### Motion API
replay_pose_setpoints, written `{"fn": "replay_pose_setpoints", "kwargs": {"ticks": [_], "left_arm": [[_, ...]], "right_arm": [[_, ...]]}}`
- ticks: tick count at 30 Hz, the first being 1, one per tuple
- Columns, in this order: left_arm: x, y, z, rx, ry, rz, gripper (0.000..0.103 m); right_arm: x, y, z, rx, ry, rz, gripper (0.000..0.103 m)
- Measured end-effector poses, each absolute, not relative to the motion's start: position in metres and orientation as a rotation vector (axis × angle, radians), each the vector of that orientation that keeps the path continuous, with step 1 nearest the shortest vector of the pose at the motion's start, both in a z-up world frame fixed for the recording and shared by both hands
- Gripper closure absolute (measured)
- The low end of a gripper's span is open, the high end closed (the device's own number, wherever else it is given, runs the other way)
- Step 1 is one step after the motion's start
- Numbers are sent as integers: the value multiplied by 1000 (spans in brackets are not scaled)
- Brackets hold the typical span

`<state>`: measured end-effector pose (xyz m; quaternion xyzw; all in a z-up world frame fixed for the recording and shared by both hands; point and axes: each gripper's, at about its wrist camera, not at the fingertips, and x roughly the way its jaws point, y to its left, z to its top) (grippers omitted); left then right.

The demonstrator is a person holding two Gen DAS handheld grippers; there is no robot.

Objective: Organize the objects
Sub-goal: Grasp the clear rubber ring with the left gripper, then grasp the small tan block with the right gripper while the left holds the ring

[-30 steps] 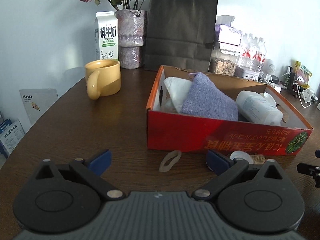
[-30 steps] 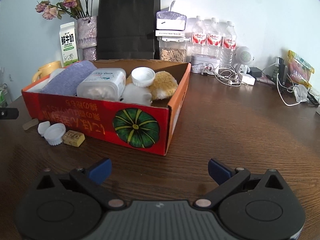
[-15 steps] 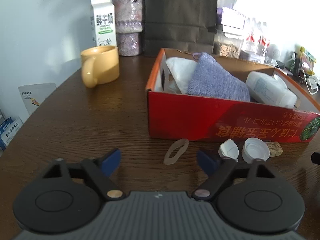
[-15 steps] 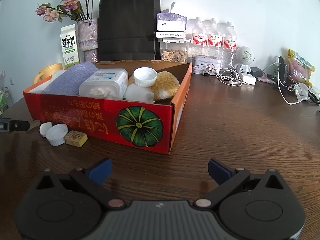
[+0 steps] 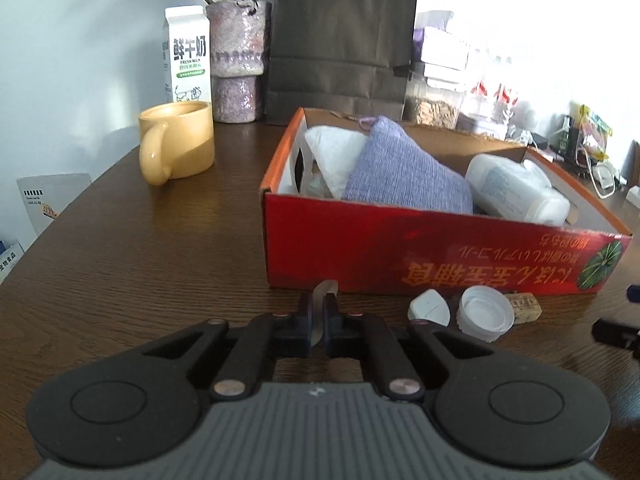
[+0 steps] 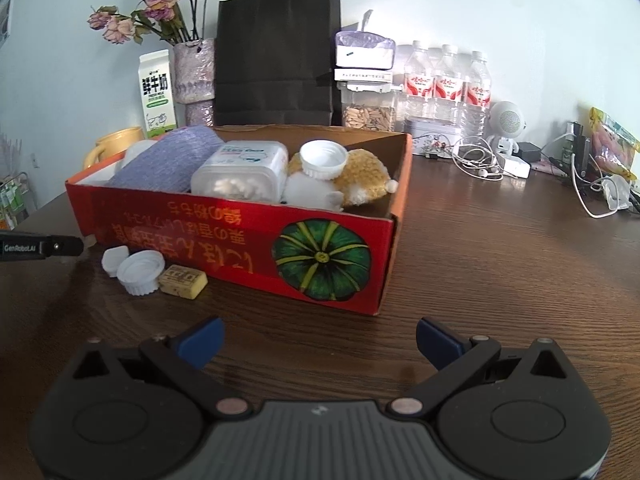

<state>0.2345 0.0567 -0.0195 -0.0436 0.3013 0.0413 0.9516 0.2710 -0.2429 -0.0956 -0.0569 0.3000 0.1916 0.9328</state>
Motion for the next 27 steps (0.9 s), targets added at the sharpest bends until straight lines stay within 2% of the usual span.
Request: {"fn": "replay_pose_setpoints", "kwargs": {"ticks": [8,16,21,25,27], "left_arm": [[221,60,-9,-117,569,56,97],[213,68,-5,-145,543,43,97],[210,73,-5,-157,533,30,97],[210,75,-5,-167,532,26,97],[210,76,-5,-170,530,23,97]], "right_arm": [[266,-208,-94,-157,625,467,2],[269,-176,-92,-185,634,509,21],[271,-164,-93,-202,640,504,42],[273,-158,-94,-205,644,510,44],[274,-156,-93,-210,643,516,50]]}}
